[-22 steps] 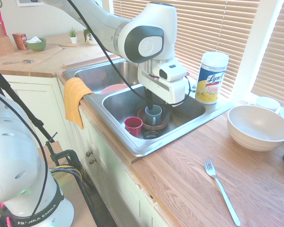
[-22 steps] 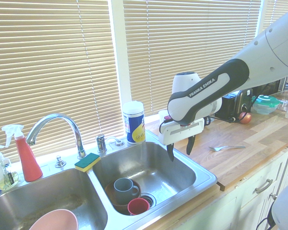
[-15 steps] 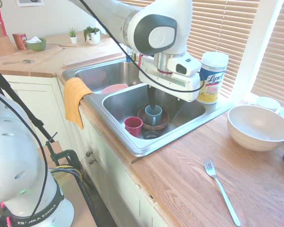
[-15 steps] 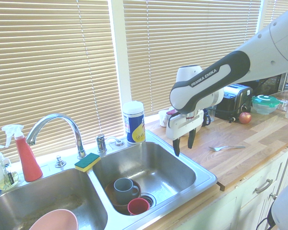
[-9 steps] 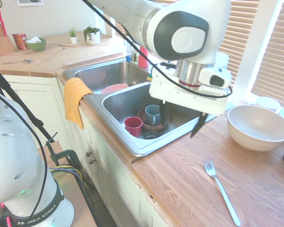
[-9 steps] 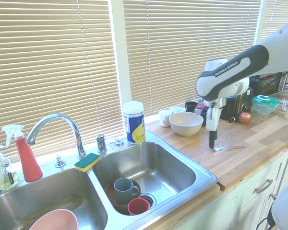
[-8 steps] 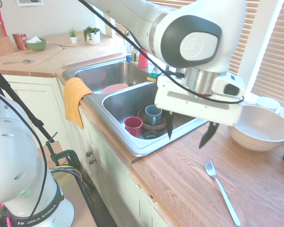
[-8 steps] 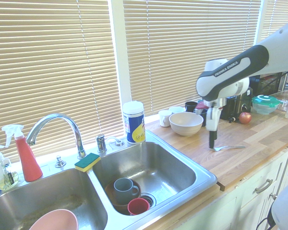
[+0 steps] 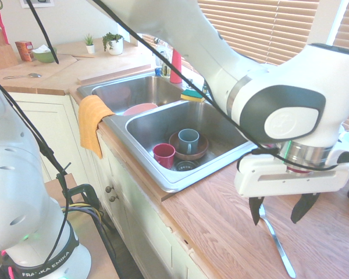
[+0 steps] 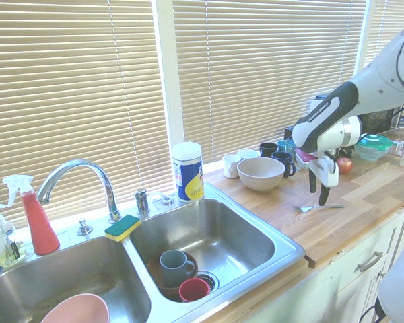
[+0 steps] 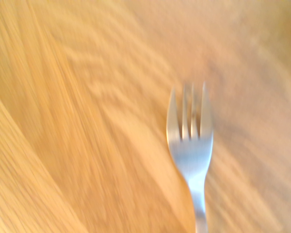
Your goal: Put the fork into the sink
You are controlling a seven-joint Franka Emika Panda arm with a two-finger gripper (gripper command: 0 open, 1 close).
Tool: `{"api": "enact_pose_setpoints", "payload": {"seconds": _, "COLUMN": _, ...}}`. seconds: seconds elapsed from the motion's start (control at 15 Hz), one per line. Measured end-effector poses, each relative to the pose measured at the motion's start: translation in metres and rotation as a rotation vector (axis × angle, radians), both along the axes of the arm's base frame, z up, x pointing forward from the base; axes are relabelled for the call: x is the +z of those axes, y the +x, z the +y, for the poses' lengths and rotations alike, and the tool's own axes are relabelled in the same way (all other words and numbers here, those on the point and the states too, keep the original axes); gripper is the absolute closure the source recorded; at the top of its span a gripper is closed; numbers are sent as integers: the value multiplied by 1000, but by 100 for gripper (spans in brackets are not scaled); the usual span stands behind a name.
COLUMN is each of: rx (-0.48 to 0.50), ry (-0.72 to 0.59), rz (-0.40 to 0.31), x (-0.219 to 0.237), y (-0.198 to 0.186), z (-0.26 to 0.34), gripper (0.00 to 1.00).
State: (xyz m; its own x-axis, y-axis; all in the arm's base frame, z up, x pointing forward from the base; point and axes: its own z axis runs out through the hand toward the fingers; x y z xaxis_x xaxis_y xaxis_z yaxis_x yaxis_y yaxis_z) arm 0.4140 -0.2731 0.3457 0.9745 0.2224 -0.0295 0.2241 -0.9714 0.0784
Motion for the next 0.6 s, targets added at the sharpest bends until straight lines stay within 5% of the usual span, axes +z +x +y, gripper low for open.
{"api": "enact_pose_setpoints", "payload": {"seconds": 0.07, "rx": 2, "ry": -4, "rz": -1, "x": -2, "y": -2, "z": -5, "gripper": 0}}
{"api": "enact_pose_setpoints", "payload": {"seconds": 0.13, "rx": 2, "ry": -6, "rz": 0, "x": -4, "y": -3, "z": -7, "gripper": 100}}
{"api": "enact_pose_setpoints", "payload": {"seconds": 0.6, "rx": 17, "ry": 0, "rz": 2, "x": -18, "y": 12, "z": 16, "gripper": 100}}
